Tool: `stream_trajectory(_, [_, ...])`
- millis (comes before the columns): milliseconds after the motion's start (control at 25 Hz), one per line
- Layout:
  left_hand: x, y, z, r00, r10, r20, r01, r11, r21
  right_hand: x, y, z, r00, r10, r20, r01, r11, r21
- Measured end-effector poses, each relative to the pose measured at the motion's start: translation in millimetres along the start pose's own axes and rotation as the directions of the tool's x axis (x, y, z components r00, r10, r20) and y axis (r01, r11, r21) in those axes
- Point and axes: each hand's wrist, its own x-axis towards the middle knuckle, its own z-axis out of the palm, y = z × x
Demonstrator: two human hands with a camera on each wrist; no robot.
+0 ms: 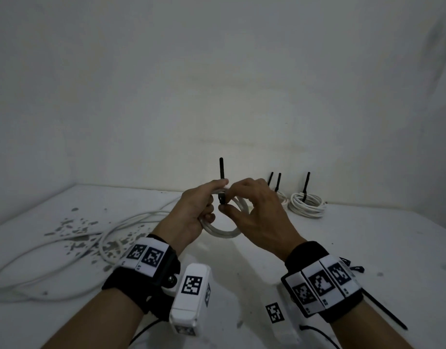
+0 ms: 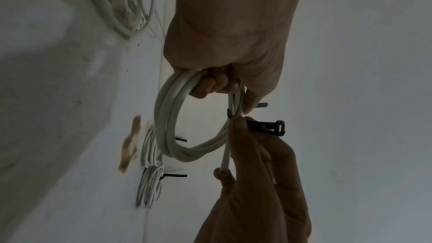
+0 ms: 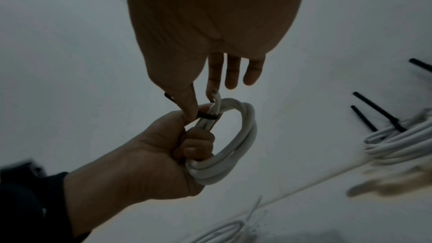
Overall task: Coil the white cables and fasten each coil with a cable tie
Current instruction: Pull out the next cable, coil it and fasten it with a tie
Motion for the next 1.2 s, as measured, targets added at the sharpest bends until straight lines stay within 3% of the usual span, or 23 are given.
stream_trajectory(320, [0, 8, -12, 0.992, 0.088, -0.090, -0.084, 0.995, 0.046, 21, -12, -2, 1.000, 0.020, 0.006, -0.020, 0.994, 0.104])
stream_trajectory(400, [-3, 9, -9, 0.988, 0.132, -0.078, -0.125, 0.988, 0.088, 28, -13, -6, 0.989, 0.150, -0.019, -0.143, 0.970, 0.195])
stream_trajectory(560, [-10, 10, 0, 0.973, 0.229, -0.034, -0.220, 0.961, 0.167, 45, -8, -3, 0.893, 0.443, -0.079, -0.382, 0.838, 0.390])
stream_trajectory(720, [-11, 11, 4, 0.960, 0.280, -0.029, -0.262, 0.928, 0.265, 43, -9, -3, 0.924, 0.376, -0.065, -0.343, 0.895, 0.285])
stream_trajectory(1200, [-8, 13, 1, 0.972, 0.214, -0.100, -0.181, 0.947, 0.266, 41, -8, 13, 0.959, 0.277, -0.057, -0.282, 0.954, -0.103])
